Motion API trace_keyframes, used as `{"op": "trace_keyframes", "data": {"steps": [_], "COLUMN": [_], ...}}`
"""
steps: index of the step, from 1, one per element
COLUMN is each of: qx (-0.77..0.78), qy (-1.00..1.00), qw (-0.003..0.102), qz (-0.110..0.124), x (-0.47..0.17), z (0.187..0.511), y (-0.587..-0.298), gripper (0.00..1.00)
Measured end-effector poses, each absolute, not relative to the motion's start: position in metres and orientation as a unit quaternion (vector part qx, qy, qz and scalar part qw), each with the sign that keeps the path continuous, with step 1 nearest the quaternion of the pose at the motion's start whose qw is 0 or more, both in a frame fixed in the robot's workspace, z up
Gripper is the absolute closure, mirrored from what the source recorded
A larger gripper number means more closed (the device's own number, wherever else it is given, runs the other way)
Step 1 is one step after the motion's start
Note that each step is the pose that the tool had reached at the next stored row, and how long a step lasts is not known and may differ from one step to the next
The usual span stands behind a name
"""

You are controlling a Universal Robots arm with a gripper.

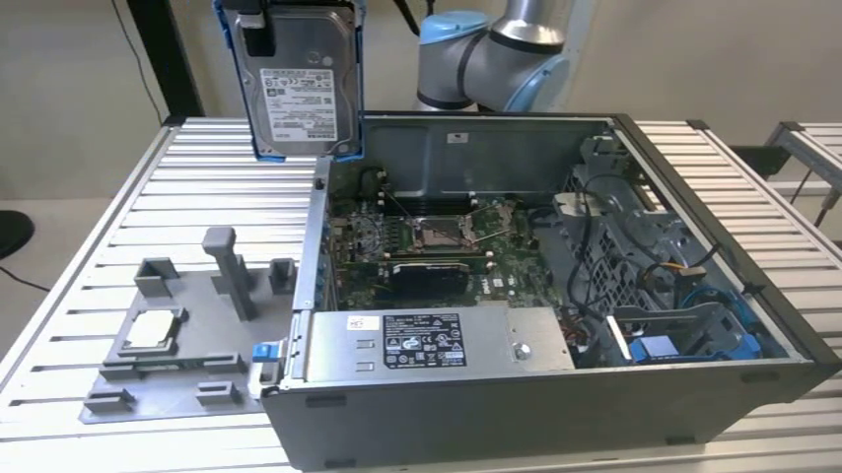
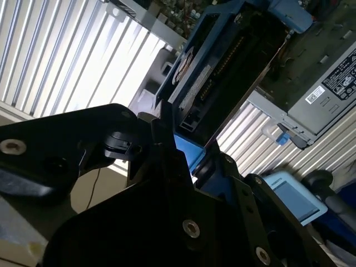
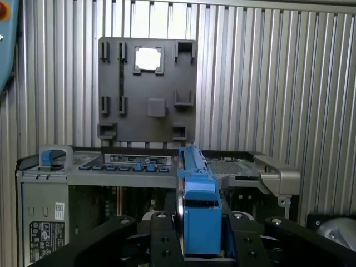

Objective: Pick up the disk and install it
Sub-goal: 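Pick up the disk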

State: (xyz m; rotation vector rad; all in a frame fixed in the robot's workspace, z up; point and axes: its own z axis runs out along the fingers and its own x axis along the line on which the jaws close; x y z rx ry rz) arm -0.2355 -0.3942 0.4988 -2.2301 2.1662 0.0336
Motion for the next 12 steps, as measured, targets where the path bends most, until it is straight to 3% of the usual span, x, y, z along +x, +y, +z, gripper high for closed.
{"op": "trace_keyframes", "data": {"steps": [12], "qx": [-0.717], "qy": [0.697], "qw": [0.016], "qz": [0.011], "x": [-0.2290], "z": [0.4988], "y": [-0.3942], "gripper": [1.00]}}
